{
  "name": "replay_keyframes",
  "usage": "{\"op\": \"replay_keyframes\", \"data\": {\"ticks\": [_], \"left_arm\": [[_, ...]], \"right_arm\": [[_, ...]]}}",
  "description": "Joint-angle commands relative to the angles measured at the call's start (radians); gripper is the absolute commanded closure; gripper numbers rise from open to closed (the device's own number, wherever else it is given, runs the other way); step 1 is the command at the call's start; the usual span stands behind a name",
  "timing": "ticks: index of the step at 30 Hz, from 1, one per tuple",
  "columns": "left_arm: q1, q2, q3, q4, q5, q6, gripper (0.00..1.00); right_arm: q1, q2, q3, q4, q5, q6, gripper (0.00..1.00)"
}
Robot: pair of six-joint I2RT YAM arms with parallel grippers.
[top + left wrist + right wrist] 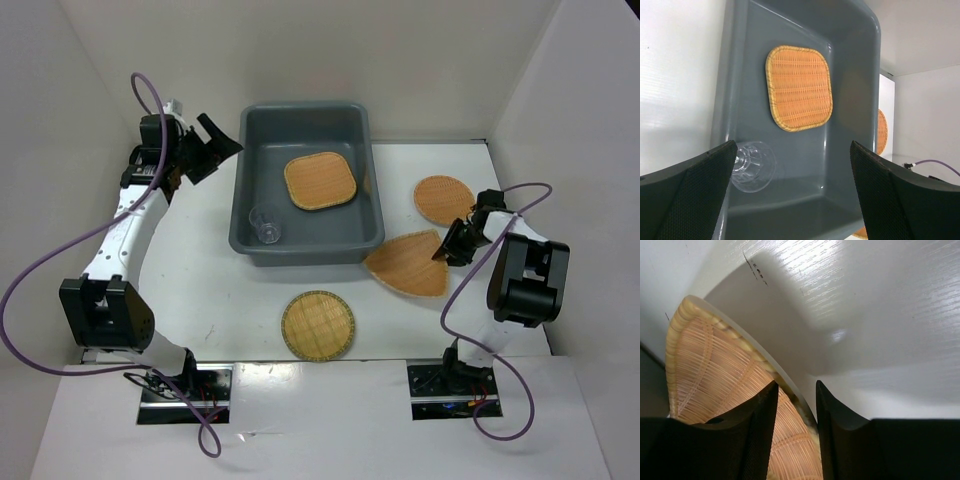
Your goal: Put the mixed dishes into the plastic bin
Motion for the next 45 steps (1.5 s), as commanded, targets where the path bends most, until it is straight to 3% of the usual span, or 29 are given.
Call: {"op": "replay_keyframes", "data": {"ticks": [1, 2, 22, 27, 37, 45], "left_arm": [[0.018, -0.040, -0.010, 0.021, -0.010, 0.015, 0.00], [0.019, -0.040, -0.019, 0.021, -0.010, 0.015, 0.00], [0.046, -0.077, -0.038, 0.012, -0.038, 0.015, 0.00], [0.046, -0.097, -0.047, 0.012, -0.047, 0.015, 0.00], [0.046, -0.097, -0.056, 0.003, -0.056, 0.024, 0.00], [0.046, -0.097, -0.056, 0.012, -0.047, 0.024, 0.00]], "right_arm": [[0.002, -0.049, -0.008, -0.014, 0.021, 0.018, 0.94], [0.002, -0.049, -0.008, -0.014, 0.021, 0.018, 1.00], [-0.069, -0.217, -0.008, -0.027, 0.248, 0.090, 1.00], [-0.078, -0.207, -0.018, -0.027, 0.226, 0.090, 1.00], [-0.098, -0.339, 0.045, 0.001, 0.131, 0.090, 1.00], [-0.098, -0.374, 0.098, 0.035, -0.043, 0.081, 1.00]]}}
